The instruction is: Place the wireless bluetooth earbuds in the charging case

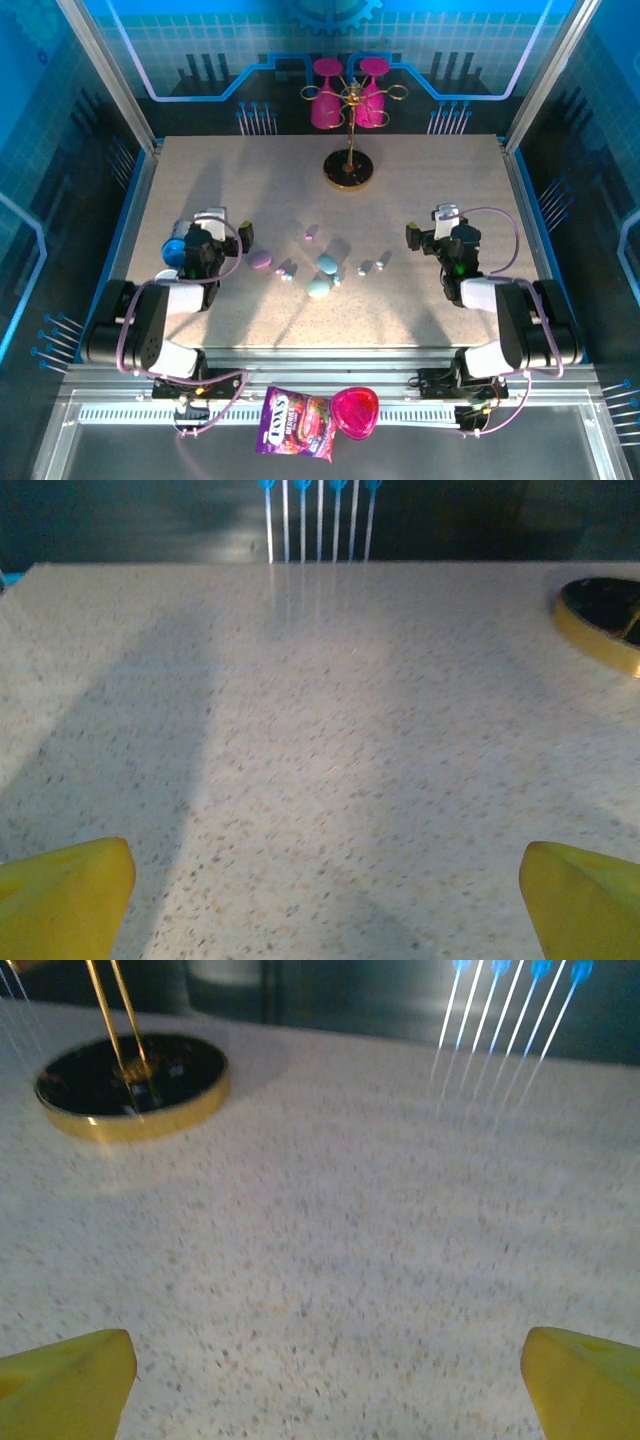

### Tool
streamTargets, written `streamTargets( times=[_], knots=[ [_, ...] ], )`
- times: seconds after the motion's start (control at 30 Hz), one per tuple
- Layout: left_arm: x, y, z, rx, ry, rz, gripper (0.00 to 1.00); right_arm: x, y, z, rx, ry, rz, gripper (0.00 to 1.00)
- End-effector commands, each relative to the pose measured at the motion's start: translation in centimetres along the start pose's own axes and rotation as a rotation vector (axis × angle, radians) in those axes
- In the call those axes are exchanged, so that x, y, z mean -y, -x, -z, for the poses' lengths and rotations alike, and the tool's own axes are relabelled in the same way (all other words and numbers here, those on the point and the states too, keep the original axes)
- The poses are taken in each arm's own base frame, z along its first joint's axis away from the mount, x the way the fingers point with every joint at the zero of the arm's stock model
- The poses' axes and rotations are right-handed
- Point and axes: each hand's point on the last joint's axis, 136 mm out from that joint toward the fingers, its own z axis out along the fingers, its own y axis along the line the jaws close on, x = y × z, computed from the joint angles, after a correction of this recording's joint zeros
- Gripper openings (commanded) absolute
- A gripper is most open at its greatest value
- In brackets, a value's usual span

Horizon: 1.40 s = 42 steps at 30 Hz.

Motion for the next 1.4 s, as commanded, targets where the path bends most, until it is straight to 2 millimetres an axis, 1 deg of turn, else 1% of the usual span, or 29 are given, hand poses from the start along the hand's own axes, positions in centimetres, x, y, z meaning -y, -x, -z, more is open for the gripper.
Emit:
streamTargets(
  times=[0.0, 0.13, 0.23, 0.3, 0.37, 0.47, 0.53, 0.6, 0.77, 0.87, 0.97, 1.03, 1.1, 1.2, 1.23, 1.3, 1.37],
  knots=[
    [1.5, 2.7, 1.8, 0.054, -0.016, -0.079, 0.99, -1.4, 3.1, 1.1, 0.045, 0.041, 0.066, 1.00],
    [5.0, 5.9, 4.2, 0.074, -0.122, -0.181, 0.99, -3.7, 5.4, 2.7, 0.044, 0.121, 0.135, 1.00],
    [8.6, 7.8, 6.4, 0.093, -0.282, -0.224, 0.99, -6.1, 6.4, 4.1, 0.033, 0.205, 0.197, 1.00],
    [10.9, 8.4, 7.9, 0.085, -0.402, -0.249, 0.99, -8.2, 6.8, 5.3, 0.036, 0.287, 0.251, 1.00],
    [13.3, 8.2, 9.5, 0.049, -0.537, -0.285, 0.99, -10.5, 6.6, 6.8, 0.023, 0.392, 0.312, 1.00],
    [16.4, 6.7, 11.8, -0.009, -0.752, -0.344, 0.99, -12.8, 6.1, 8.7, 0.008, 0.501, 0.390, 1.00],
    [17.9, 4.9, 12.7, -0.055, -0.861, -0.366, 0.99, -13.6, 6.0, 9.7, 0.000, 0.541, 0.425, 1.00],
    [18.7, 3.4, 12.7, -0.114, -0.906, -0.377, 0.99, -14.4, 5.8, 10.6, -0.010, 0.577, 0.445, 1.00],
    [20.4, -1.1, 13.3, -0.270, -1.020, -0.509, 0.99, -15.8, 4.7, 12.5, -0.066, 0.652, 0.520, 1.00],
    [20.9, -3.3, 12.6, -0.386, -1.026, -0.564, 0.98, -16.2, 4.1, 13.0, -0.092, 0.666, 0.541, 1.00],
    [21.9, -5.3, 12.3, -0.459, -1.070, -0.636, 0.97, -16.5, 3.9, 13.1, -0.098, 0.676, 0.540, 1.00],
    [22.5, -6.4, 12.0, -0.494, -1.107, -0.660, 0.90, -16.6, 3.7, 13.0, -0.103, 0.676, 0.540, 1.00],
    [22.7, -7.5, 11.5, -0.536, -1.112, -0.691, 0.85, -16.6, 3.7, 13.0, -0.103, 0.677, 0.541, 1.00],
    [22.5, -8.9, 10.6, -0.569, -1.098, -0.729, 0.80, -16.5, 3.7, 13.1, -0.105, 0.670, 0.541, 1.00],
    [22.4, -9.4, 10.4, -0.574, -1.098, -0.745, 0.76, -16.4, 3.7, 13.1, -0.105, 0.667, 0.540, 1.00],
    [22.4, -10.1, 10.0, -0.590, -1.094, -0.760, 0.70, -16.4, 3.6, 13.2, -0.107, 0.664, 0.541, 1.00],
    [22.3, -10.6, 9.7, -0.603, -1.086, -0.773, 0.69, -16.3, 3.6, 13.1, -0.110, 0.661, 0.540, 1.00]
  ],
)
